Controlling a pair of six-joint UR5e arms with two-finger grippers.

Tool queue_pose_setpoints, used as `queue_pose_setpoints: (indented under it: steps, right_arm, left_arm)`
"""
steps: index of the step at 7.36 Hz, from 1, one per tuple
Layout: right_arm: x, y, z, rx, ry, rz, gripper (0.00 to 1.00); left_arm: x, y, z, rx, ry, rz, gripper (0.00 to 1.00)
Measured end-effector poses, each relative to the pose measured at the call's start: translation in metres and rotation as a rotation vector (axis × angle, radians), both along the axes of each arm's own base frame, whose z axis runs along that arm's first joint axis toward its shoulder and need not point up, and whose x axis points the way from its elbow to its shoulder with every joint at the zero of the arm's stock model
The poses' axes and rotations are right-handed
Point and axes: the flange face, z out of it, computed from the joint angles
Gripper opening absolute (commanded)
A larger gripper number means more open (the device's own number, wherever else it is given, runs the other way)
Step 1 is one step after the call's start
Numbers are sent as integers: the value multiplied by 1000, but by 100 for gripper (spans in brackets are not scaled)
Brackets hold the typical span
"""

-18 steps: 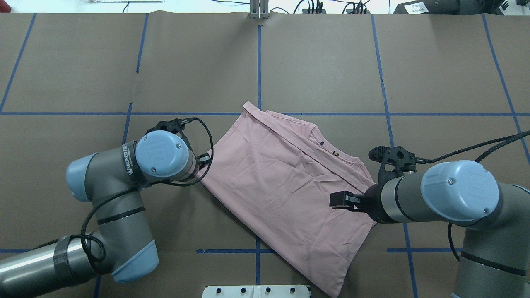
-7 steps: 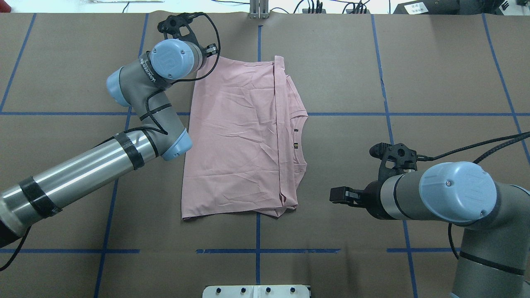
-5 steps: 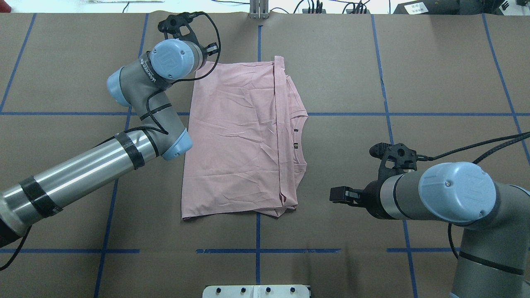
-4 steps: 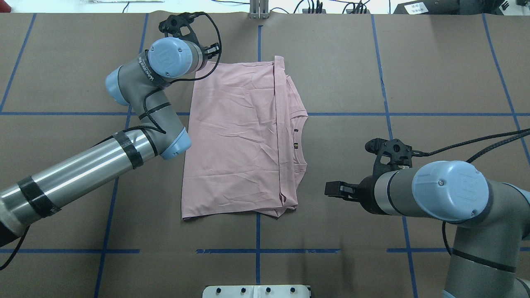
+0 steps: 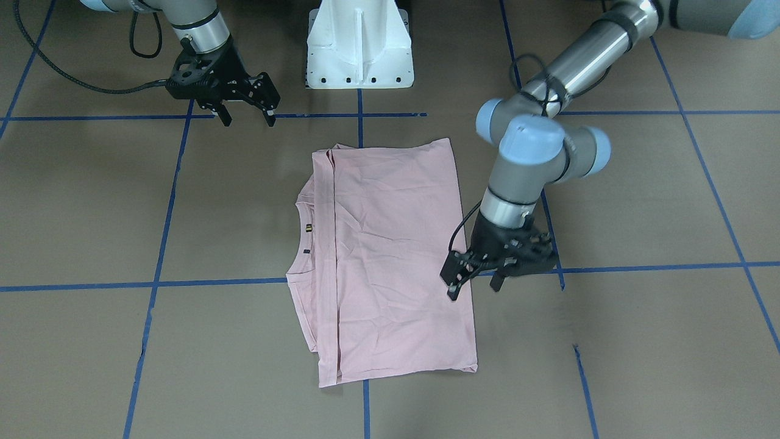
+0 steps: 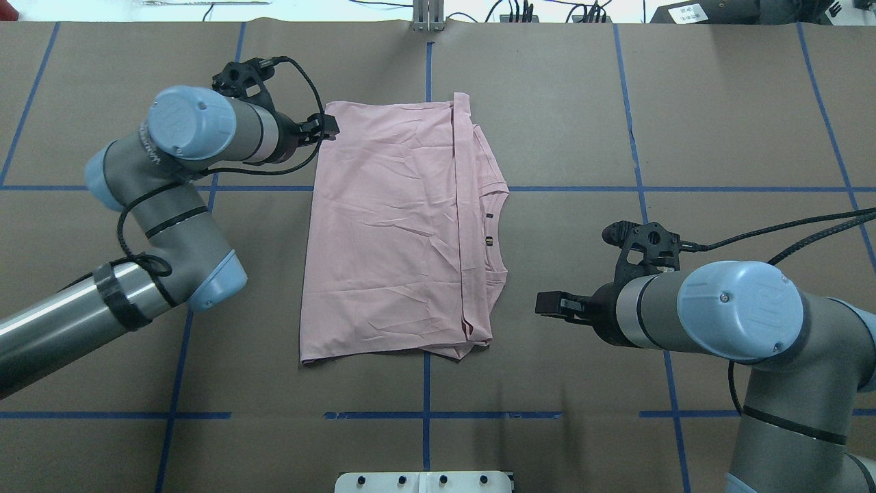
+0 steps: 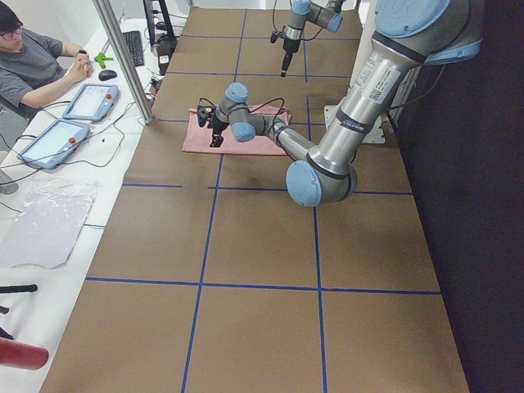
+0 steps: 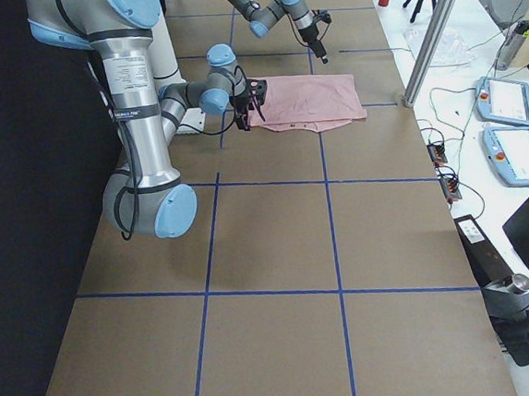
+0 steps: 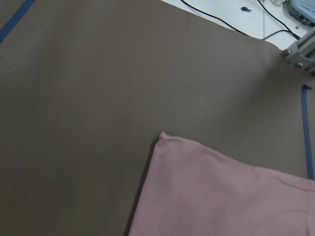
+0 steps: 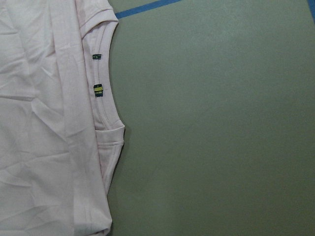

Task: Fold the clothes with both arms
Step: 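Move the left gripper to the shirt corner nearest the robot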

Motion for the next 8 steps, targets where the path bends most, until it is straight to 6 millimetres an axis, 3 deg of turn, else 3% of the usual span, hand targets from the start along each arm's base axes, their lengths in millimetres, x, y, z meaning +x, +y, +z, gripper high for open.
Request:
queue_pose_setpoints:
  steps: [2, 5, 6, 8]
  right_arm:
    - [-1, -1, -5, 6, -9, 0, 100]
    - [-3, -2, -8, 9, -15, -1, 100]
    - [-4, -2, -8, 9, -14, -2, 100]
    - [-5, -2, -7, 8, -11, -1, 100]
  left_arm:
    - [-10, 77, -12, -155, 39, 25, 100]
    - [42, 201, -25, -409, -19, 12, 99]
    - [59, 230, -22, -459, -38, 7, 99]
    - [75, 253, -15, -496, -62, 1, 99]
